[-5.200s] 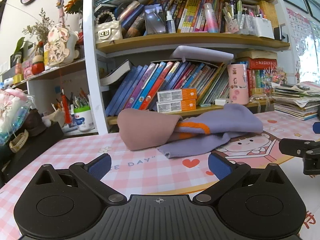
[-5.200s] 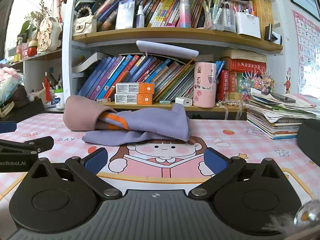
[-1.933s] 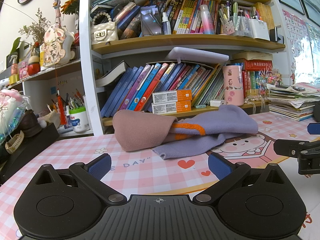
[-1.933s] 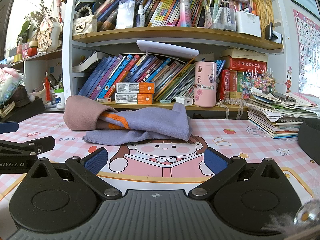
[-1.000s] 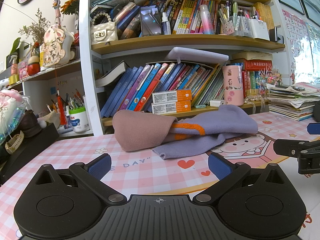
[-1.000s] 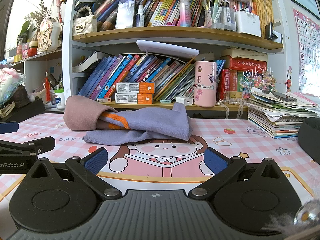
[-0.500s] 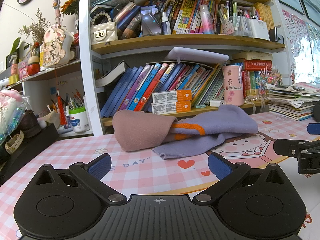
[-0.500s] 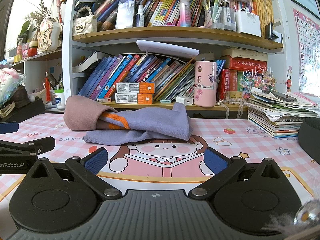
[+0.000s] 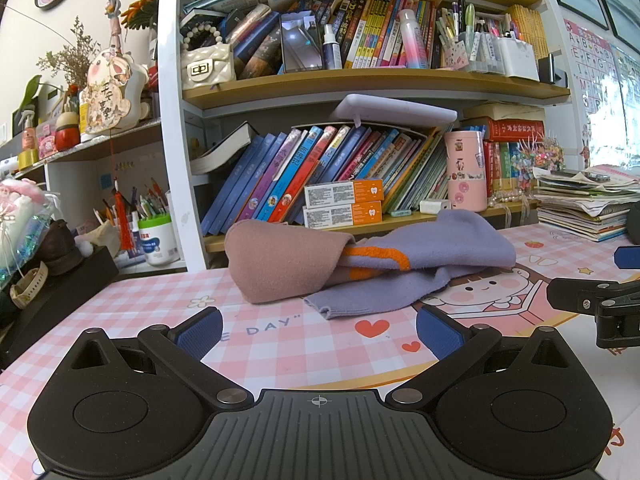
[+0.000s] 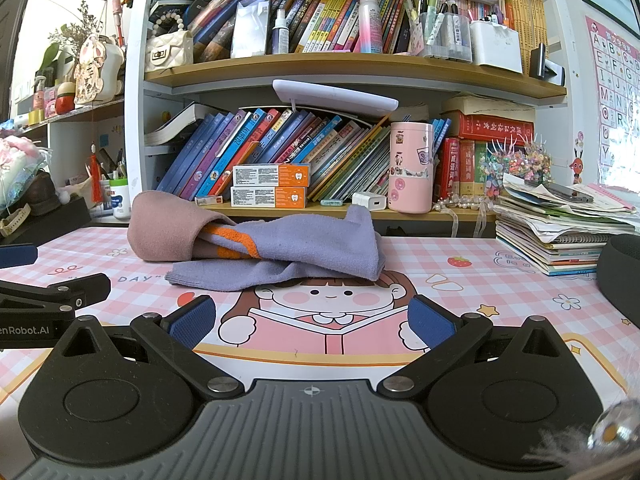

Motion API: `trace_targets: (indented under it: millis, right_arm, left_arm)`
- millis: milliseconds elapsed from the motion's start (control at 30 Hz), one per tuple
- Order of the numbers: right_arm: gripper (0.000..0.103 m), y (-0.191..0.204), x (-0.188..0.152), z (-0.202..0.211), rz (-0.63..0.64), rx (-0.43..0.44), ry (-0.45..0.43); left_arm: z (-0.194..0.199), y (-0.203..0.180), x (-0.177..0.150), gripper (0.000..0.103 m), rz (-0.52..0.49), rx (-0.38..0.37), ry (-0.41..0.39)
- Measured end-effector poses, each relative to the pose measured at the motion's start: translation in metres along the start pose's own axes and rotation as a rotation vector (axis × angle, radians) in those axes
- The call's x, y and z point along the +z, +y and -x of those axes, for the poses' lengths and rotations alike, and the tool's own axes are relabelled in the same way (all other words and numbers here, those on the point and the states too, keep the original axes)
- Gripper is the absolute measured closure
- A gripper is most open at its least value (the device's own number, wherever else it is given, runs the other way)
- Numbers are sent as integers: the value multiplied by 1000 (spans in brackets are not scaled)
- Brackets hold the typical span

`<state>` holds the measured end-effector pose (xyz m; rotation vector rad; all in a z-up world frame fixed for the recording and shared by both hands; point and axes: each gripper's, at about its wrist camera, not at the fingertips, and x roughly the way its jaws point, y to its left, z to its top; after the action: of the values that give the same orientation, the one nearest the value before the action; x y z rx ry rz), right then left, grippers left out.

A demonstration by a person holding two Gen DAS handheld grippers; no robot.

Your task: Fold clothes

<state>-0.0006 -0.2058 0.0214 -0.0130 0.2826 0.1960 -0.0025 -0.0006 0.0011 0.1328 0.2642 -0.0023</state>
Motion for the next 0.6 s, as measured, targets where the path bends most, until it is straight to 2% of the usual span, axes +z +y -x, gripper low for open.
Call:
trace_targets:
  millis: [600]
  right_arm:
    - [0, 1, 0, 0, -2, 2, 1]
  left_arm:
    - [0, 0, 0, 0, -2, 0, 1]
